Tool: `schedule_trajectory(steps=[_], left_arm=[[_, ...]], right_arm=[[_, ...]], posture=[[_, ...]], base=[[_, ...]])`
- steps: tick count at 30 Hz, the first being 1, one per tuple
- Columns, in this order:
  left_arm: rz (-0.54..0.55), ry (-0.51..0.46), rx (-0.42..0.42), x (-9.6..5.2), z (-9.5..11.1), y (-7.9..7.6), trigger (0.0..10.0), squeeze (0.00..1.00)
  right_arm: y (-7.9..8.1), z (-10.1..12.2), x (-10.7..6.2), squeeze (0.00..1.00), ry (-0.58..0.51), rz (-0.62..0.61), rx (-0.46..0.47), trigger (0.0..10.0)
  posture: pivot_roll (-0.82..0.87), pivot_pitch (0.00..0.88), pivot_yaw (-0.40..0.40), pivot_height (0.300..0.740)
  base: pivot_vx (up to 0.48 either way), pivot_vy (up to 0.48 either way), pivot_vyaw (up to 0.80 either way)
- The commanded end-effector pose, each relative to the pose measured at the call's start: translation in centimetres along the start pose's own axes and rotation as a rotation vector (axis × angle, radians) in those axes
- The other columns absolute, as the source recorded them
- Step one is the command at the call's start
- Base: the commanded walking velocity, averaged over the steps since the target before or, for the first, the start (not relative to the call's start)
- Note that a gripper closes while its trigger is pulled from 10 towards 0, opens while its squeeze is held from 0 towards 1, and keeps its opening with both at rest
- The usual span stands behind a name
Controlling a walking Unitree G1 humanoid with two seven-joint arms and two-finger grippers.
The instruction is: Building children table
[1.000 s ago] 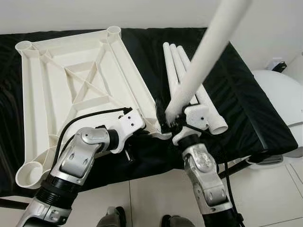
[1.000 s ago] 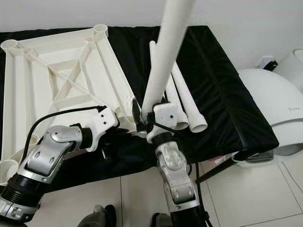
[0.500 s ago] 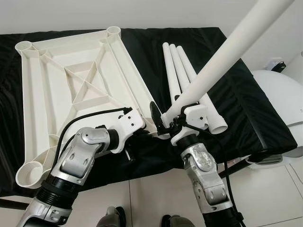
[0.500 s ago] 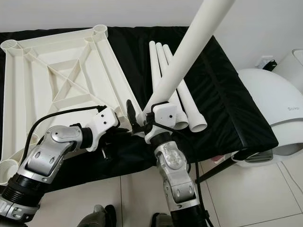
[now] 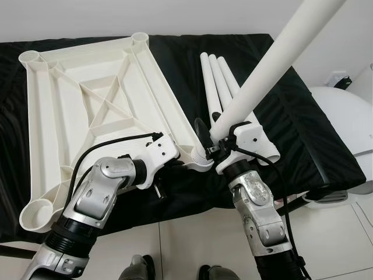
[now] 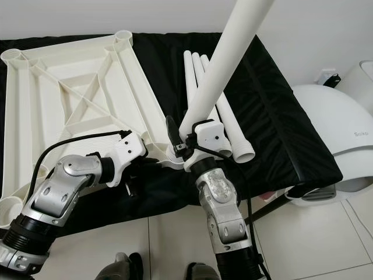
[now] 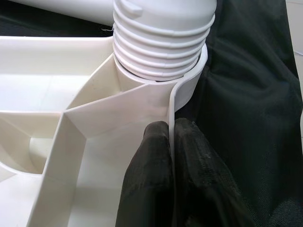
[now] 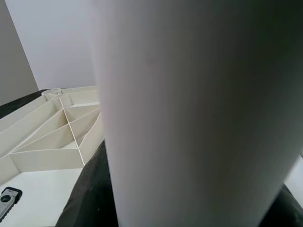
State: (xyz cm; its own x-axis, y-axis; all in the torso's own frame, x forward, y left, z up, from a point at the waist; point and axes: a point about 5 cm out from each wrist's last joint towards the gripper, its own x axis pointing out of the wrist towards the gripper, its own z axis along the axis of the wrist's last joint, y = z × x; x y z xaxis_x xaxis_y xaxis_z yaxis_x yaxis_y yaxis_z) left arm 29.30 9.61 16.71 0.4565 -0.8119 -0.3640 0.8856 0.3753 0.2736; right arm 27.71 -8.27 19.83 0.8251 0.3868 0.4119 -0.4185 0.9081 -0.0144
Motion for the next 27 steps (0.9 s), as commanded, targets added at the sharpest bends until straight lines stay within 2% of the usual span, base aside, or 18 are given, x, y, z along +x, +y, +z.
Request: schedule_trajectory(steps=[1,3,4,5,12,27], left_arm=[[0.02,0.014,-0.068,0.4,-1.2,-0.8,10.0,0.0],[0.02,0.015,-0.068,0.4,-1.2,-0.8,10.0,0.0],[0.021,0.016,-0.069,0.4,-1.2,-0.8,10.0,0.0],[0.021,0.016,-0.069,0.3,-1.2,-0.8,10.0,0.0],[0.02,0.015,-0.069,0.4,-1.2,-0.7,10.0,0.0],[0.03,0.013,-0.071,0.2,-1.1,-0.7,10.0,0.0]], right_arm=[[0.0,-0.2,0.0,0.0,0.004,0.004,0.005,0.0],[-0.1,-0.3,0.1,0.0,0.013,0.004,0.009,0.0],[-0.1,-0.4,0.1,0.0,0.022,0.005,0.013,2.3],[-0.2,-0.6,0.1,0.0,0.038,0.013,0.021,10.0],[-0.1,-1.3,0.2,0.0,0.098,0.098,0.049,10.0],[0.8,-1.8,1.0,0.0,0.127,0.179,0.001,10.0]], posture=[[-0.01,0.184,-0.022,0.74],[-0.01,0.184,-0.022,0.74],[-0.01,0.185,-0.022,0.74],[-0.01,0.186,-0.022,0.74],[-0.01,0.188,-0.022,0.74],[0.0,0.182,-0.028,0.74]], base=[[0.0,0.0,0.0],[0.0,0.0,0.0],[0.0,0.0,0.0],[0.0,0.0,0.0],[0.0,0.0,0.0],[0.0,0.0,0.0]])
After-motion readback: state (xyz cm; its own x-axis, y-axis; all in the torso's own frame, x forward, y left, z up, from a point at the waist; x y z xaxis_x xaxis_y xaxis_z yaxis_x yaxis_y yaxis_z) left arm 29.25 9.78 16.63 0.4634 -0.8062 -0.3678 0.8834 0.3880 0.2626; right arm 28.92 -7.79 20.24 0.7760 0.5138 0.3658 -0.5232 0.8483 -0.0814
